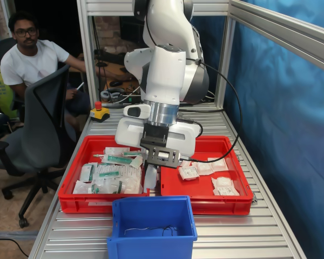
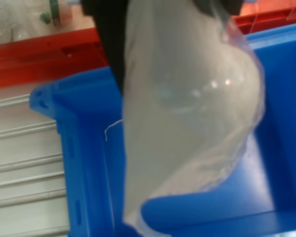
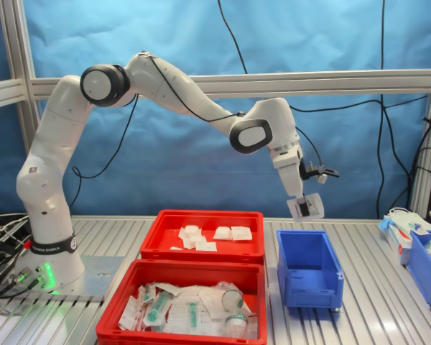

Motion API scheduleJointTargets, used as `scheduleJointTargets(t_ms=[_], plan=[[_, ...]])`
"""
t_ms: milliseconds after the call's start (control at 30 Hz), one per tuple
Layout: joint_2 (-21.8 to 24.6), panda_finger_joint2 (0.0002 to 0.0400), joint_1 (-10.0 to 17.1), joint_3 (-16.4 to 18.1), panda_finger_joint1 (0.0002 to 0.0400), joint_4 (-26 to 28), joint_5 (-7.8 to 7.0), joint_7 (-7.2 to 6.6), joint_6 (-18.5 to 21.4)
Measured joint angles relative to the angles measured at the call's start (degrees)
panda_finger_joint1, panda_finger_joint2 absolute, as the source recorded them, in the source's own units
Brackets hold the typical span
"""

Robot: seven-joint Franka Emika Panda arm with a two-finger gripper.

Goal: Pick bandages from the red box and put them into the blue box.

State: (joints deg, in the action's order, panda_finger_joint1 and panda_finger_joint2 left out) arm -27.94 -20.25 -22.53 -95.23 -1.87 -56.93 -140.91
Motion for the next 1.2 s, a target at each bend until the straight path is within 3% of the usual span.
scheduleJointTargets(t_ms=[167,200,333,367,467,500,667,700,800,833,967,1000,1133,1167,1200], plan=[[0.0,0.0057,0.0,0.0,0.0057,0.1,0.03,0.0,-0.1],[0.0,0.0092,0.0,0.0,0.0092,0.1,0.03,0.0,-0.1],[0.0,0.0092,0.0,0.0,0.0092,0.1,0.05,0.0,-0.2],[0.0,0.0142,0.0,0.0,0.0142,0.1,0.05,0.0,-0.2],[0.0,0.0142,0.0,-0.1,0.0142,0.1,0.05,0.0,-0.3],[0.0,0.0192,0.0,-0.1,0.0192,0.1,0.05,0.0,-0.3],[0.0,0.0192,0.0,-0.1,0.0192,0.1,0.05,0.0,-0.3],[0.0,0.0242,0.0,-0.1,0.0242,0.1,0.05,0.0,-0.3],[0.0,0.0242,0.0,-0.1,0.0242,0.1,0.06,0.0,-0.3],[0.0,0.0291,0.0,-0.1,0.0291,0.1,0.06,0.0,-0.3],[0.0,0.0291,0.0,-0.1,0.0291,0.1,0.06,0.0,-0.3],[0.0,0.0342,0.0,-0.1,0.0342,0.1,0.06,0.0,-0.3],[0.0,0.0342,0.0,-0.1,0.0342,0.1,0.06,0.0,-0.3],[0.0,0.0386,0.0,-0.1,0.0386,0.1,0.06,0.0,-0.3],[0.0,0.0386,0.0,-0.1,0.0386,0.1,0.06,0.0,-0.3]])
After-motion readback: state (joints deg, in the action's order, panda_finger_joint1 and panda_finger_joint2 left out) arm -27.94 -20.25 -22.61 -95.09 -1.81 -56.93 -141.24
